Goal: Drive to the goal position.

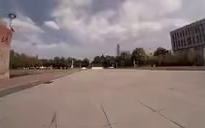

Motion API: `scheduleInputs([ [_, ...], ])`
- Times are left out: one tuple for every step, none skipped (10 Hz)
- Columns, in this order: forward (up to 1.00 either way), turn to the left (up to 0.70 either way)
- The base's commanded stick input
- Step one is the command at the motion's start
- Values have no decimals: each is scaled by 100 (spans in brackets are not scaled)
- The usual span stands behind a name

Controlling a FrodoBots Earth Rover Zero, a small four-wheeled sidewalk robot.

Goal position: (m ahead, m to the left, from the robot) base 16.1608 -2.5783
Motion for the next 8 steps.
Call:
scheduleInputs([
  [100, 2],
  [100, 2],
  [100, 2],
  [100, 2],
  [100, 16],
  [100, 37],
  [100, 32],
  [100, 10],
])
